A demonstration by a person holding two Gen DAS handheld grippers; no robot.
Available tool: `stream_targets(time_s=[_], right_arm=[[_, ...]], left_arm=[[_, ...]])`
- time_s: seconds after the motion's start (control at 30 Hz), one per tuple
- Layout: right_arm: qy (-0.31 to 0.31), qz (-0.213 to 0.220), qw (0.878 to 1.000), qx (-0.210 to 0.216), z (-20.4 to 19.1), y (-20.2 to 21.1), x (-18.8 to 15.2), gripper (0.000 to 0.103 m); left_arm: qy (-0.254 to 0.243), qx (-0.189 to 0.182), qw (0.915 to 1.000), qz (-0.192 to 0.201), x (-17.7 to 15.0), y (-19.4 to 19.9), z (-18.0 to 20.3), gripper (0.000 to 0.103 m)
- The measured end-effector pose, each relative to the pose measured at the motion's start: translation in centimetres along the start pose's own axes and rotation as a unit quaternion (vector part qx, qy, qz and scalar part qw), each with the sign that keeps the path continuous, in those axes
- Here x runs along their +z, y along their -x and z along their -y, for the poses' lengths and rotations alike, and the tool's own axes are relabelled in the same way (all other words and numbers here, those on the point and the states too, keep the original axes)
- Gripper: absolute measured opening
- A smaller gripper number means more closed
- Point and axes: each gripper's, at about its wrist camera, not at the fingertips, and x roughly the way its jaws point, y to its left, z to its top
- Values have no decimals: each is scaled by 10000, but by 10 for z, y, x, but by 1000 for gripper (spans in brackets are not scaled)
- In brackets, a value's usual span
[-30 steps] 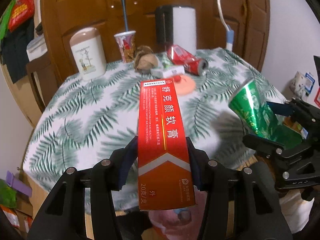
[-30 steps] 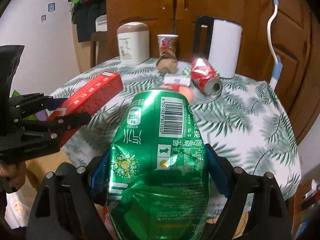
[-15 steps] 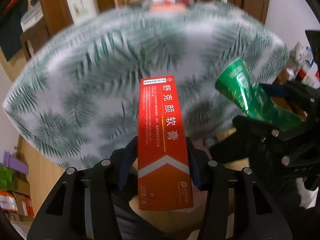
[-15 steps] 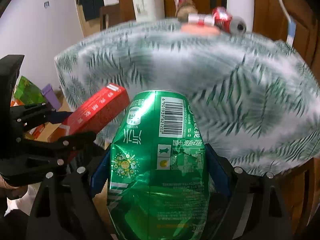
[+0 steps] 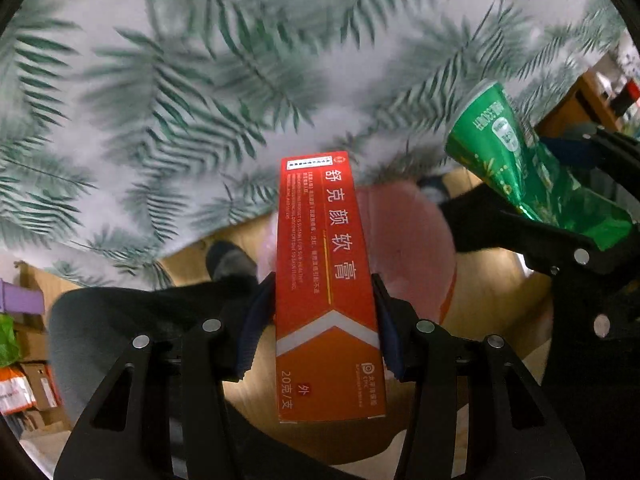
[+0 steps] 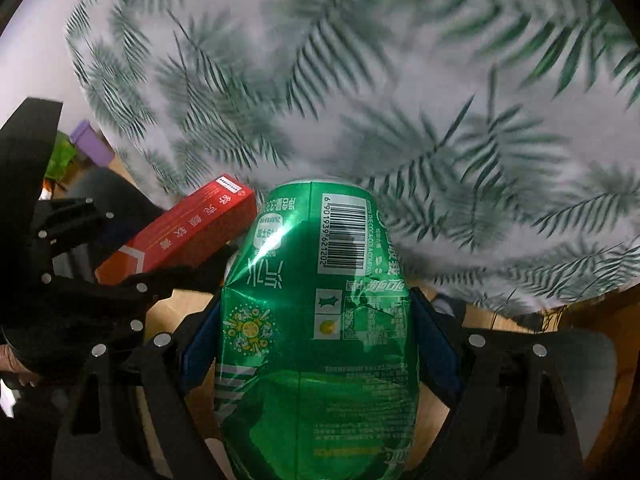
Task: Collect trash
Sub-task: 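Carry box and green can down to the pink bin and release both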
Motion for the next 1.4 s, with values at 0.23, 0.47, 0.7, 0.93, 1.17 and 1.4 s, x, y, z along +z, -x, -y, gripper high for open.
stream_targets(time_s=[0.23, 0.47, 0.7, 0.93, 1.17, 1.4], right_arm=[[-48, -475, 9989, -22, 6, -46, -6, 85], [-125, -822, 9965, -30, 14, -83, -3, 85], [-174, -1016, 9947, 2, 21, -105, -1, 85], [-252, -1106, 9935, 16, 16, -111, -1, 85], [-249, -1232, 9920, 136, 14, -127, -2, 86], [-187, -1265, 9916, 186, 8, -138, 2, 89]], left_arm=[[-74, -26, 9987, -506, 7, -54, 5, 49], [-44, -13, 9961, -883, 15, -95, 1, 50], [-117, 28, 9937, -1115, 19, -117, 2, 53], [-59, 19, 9944, -1053, 20, -117, 0, 75], [380, 361, 9929, -1070, 19, -115, -22, 75], [768, 510, 9899, -1078, 18, -109, -39, 75]])
